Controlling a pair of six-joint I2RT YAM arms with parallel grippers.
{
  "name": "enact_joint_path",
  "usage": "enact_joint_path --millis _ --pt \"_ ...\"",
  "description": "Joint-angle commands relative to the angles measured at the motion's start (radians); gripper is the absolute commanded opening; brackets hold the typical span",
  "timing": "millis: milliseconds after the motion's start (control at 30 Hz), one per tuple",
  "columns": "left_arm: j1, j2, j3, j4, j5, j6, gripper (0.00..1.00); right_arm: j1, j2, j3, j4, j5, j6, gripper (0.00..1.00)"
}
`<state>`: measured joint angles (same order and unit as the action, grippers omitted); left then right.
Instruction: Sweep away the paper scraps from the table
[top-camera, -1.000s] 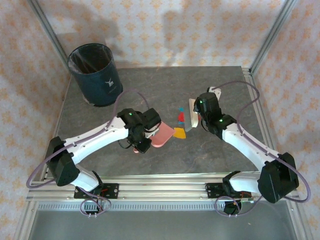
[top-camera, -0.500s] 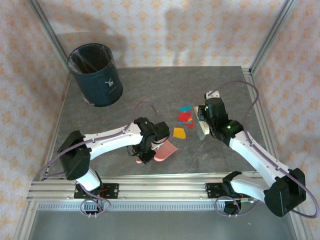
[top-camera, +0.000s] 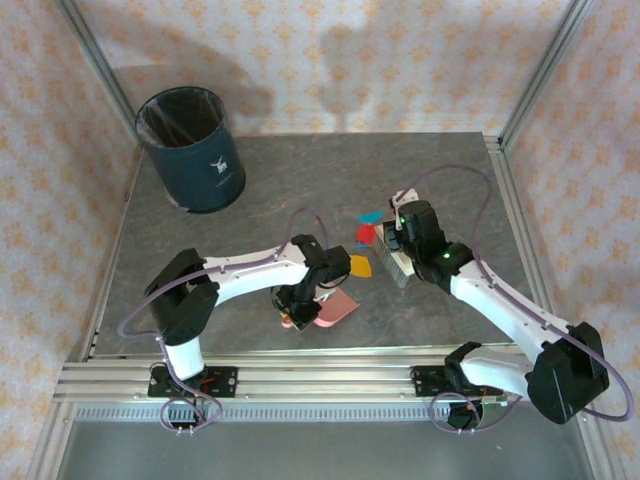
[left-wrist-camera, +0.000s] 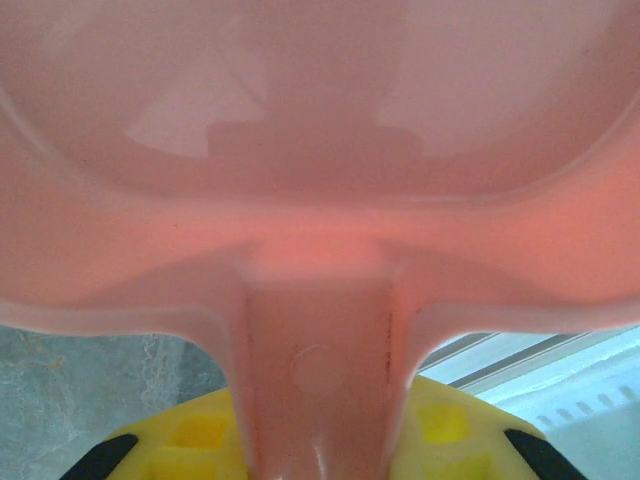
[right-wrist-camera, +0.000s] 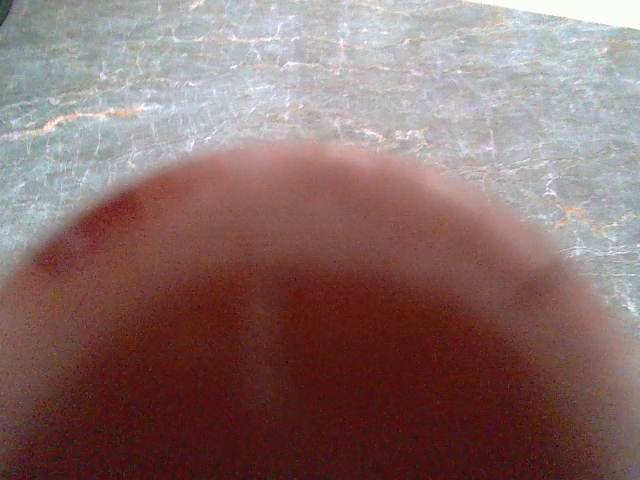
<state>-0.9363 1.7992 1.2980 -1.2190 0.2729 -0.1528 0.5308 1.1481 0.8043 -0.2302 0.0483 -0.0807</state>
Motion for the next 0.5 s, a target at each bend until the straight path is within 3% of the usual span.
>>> enact_joint_path --millis 0,467 --pt "-0.002 0.025 0.044 -0.028 0.002 0.024 0.0 0.017 0.018 0.023 0.044 0.022 -0.024 0.0" --pt "0.06 0.126 0.148 -0.037 0.01 0.042 0.0 0.038 0.091 0.046 0.036 -0.044 -0.049 0.0"
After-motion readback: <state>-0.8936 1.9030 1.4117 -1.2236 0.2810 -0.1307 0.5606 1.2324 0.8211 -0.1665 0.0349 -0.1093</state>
